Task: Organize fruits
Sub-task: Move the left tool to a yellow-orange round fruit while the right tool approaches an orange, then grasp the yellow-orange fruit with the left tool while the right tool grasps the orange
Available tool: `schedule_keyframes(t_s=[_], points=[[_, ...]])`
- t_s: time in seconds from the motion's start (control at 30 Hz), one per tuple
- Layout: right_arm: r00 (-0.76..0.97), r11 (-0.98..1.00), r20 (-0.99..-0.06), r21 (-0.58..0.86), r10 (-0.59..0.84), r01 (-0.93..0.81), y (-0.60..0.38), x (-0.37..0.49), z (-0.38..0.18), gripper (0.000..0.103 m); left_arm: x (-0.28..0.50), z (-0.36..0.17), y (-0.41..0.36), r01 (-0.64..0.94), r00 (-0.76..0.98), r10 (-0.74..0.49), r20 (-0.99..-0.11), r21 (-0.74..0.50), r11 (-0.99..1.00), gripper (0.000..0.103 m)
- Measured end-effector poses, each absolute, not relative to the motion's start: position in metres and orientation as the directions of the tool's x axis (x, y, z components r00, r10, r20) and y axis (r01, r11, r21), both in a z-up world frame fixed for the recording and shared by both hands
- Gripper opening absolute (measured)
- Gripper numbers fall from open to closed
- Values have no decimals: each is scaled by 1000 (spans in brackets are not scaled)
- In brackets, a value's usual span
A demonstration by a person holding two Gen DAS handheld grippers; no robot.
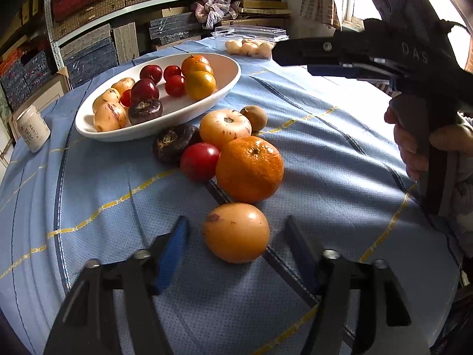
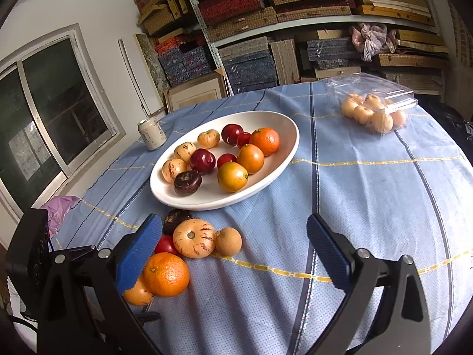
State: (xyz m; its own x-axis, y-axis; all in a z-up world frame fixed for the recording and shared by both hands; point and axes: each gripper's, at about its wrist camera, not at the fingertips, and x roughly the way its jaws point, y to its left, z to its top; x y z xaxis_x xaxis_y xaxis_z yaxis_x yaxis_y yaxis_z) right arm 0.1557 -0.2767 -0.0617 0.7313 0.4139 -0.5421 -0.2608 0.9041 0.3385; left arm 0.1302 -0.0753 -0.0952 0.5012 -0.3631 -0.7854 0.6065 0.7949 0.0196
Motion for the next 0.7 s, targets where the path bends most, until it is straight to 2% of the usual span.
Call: schedule_keyframes(t_s=[0.1,0.23,0.4,0.47,0.63,0.7], points=[[725,904,-549,340,415,-260,-277,158,-64,97,133,-94,-72,596,505,-361,-784,14,803,50],[721,904,-554,335,417,-265,-274,158,-65,97,133,-94,-71,596,514,-348,-784,34,802,49],[717,904,-554,313,422,-289,-269,154,-63,97,151,-93,-47,475,581,-246,-775,78,877,48],[708,901,-559,289,432,-322,-261,152,-63,97,161,-92,-34,411,594,-217,-774,60,910,48],[677,887,-591,162,439,-433,-227,138,-66,96,169,-91,-27,367,601,-199,-774,46,929,49],[671,879,-604,112,431,-464,-213,133,-69,89,169,-90,-28,364,604,-192,-774,53,930,49]])
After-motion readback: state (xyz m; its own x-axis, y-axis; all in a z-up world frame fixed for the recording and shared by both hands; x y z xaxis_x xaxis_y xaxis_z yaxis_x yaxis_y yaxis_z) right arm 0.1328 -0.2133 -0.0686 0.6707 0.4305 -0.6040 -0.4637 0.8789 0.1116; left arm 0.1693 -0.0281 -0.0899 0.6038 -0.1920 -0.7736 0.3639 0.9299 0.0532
